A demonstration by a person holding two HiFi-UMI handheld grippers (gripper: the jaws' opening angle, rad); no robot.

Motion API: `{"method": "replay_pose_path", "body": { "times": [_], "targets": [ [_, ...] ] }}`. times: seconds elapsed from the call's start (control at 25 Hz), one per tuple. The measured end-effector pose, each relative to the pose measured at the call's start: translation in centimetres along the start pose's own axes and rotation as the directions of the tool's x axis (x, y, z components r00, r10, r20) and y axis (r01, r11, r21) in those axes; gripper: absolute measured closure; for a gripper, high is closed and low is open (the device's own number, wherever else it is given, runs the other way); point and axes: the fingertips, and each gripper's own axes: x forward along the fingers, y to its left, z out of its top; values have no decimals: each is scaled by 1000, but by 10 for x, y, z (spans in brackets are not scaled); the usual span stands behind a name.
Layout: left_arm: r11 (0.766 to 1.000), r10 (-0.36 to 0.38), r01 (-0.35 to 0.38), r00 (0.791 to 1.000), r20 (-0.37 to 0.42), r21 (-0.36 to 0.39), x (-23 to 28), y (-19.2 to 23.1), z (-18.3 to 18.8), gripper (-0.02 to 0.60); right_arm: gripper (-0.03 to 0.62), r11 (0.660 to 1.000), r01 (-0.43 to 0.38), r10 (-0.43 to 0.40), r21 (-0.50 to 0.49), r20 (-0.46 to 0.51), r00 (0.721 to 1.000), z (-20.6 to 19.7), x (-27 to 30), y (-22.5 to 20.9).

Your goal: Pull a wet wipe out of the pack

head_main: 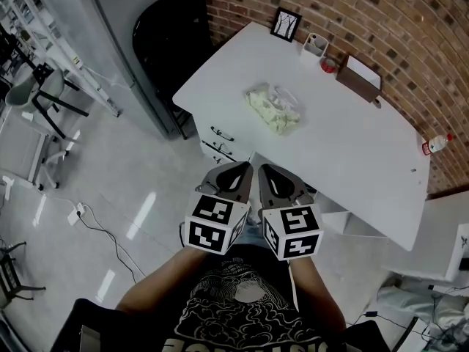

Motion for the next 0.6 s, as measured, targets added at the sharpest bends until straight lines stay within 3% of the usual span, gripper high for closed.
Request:
{"method": "replay_pose_path", "body": {
  "times": [0.6],
  "targets": [
    [1000, -2, 1, 999, -37, -12, 118, 32, 38, 569, 574, 1000, 16, -14, 24, -78, 997, 22, 85, -99]
  ]
}}
